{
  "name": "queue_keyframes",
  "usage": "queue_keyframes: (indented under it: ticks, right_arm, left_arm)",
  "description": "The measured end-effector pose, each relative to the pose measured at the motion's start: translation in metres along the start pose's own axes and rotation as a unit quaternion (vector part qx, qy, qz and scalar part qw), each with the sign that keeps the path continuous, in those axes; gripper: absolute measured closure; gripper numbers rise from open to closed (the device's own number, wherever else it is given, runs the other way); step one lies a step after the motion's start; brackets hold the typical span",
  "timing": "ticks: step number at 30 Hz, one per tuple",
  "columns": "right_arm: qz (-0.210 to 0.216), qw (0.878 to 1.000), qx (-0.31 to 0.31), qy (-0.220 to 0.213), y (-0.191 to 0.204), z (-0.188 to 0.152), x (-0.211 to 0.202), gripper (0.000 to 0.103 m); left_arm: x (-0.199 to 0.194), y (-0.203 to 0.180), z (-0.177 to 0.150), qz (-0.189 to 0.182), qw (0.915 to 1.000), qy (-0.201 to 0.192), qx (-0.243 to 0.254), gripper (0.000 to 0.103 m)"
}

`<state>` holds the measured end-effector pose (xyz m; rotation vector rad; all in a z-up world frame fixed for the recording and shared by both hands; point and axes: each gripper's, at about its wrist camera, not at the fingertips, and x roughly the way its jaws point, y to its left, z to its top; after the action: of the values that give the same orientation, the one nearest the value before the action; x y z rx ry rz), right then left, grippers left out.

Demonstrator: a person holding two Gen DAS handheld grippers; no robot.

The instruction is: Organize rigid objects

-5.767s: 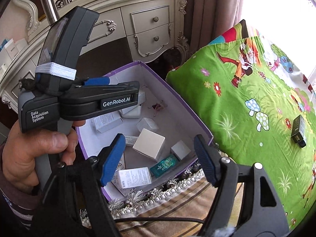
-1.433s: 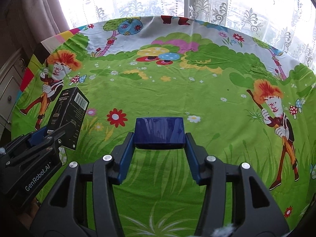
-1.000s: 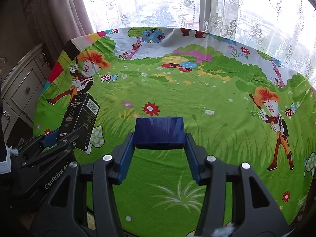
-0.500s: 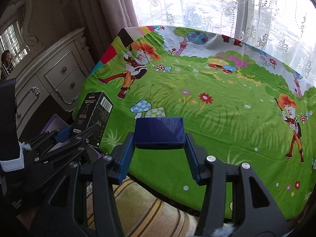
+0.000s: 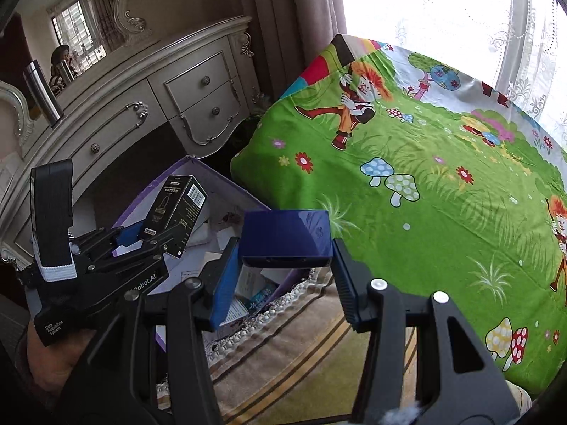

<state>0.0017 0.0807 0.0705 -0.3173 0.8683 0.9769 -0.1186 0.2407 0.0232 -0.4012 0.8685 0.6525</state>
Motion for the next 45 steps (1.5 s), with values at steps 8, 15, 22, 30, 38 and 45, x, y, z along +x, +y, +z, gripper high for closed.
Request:
queue_keyframes:
  ticks: [8,15,22,30,38,45]
  right_arm:
    - [0.029,0.997,-0.062,0.024,0.06,-0.021,0.017,0.049]
    - [0.019,0.995,-0.092,0.033,0.079,-0.027,0.028,0.049]
    - [0.017,0.994,-0.098,0.035,0.081,-0.03,0.029,0.032]
    - [-0.002,0.997,-0.072,0.017,0.056,-0.041,0.005,0.027]
    - [-0.014,0.999,-0.048,-0.008,0.038,-0.055,-0.017,0.023]
    - [-0.015,0.999,-0.046,-0.007,0.037,-0.056,-0.015,0.023]
  left_arm:
    - [0.004,0.042,-0.033,0.029,0.999,0.023,-0.028,0.063]
    - [0.009,0.052,-0.036,0.043,0.9979,0.029,-0.039,0.062]
    - [0.001,0.047,-0.037,0.061,0.9974,0.026,-0.028,0.033]
    - [-0.022,0.034,-0.046,0.077,0.9961,0.035,-0.022,0.017]
    - [-0.039,0.017,-0.049,0.059,0.9975,0.033,-0.022,0.017]
    - [-0.038,0.009,-0.051,0.064,0.9973,0.034,-0.007,0.016]
